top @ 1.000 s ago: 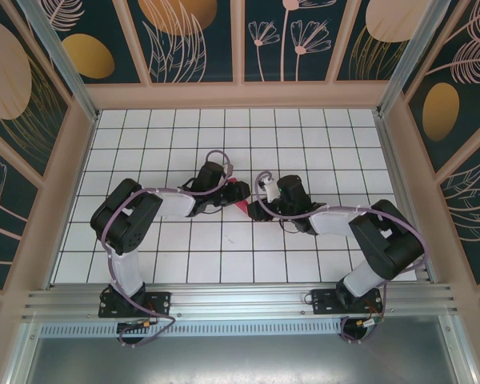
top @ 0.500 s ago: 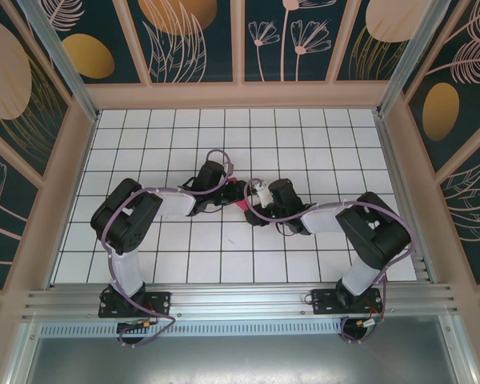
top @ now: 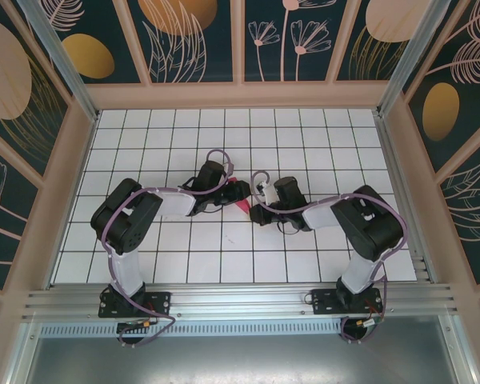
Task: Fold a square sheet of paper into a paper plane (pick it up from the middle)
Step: Fold the wing for the fifth time at the center of the table.
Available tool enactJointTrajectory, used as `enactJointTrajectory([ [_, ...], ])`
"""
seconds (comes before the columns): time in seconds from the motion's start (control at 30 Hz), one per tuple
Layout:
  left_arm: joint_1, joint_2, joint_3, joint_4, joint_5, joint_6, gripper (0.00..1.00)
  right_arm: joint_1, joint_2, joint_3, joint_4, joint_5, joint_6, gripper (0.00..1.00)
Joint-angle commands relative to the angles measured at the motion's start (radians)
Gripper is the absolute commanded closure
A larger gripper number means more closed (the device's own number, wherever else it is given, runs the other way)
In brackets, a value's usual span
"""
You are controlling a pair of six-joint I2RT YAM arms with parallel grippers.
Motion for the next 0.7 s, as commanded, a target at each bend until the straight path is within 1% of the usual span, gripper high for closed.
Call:
enactJointTrajectory([
  [0.0,0.001,0.017,0.028,-0.020,-0.001,0.027,0.51,-0.024,0.025,-0.002,0.064,-0.084,0.080,0.88],
  [0.27,0.000,0.038,0.041,-0.034,0.004,0.035,0.51,-0.034,0.083,-0.011,0.096,-0.162,0.182,0.93],
  [0.3,0.002,0.040,0.043,-0.037,0.003,0.037,0.51,-0.055,0.090,-0.010,0.096,-0.170,0.193,0.93],
  [0.53,0.003,0.049,0.043,-0.038,-0.012,0.045,0.51,-0.076,0.123,0.009,0.049,-0.187,0.227,0.95],
  [0.6,0.003,0.049,0.047,-0.028,-0.003,0.051,0.51,-0.074,0.127,0.010,0.035,-0.181,0.231,0.98],
  [0.67,0.004,0.054,0.052,-0.030,-0.002,0.061,0.51,-0.076,0.134,0.021,0.011,-0.180,0.234,0.99],
])
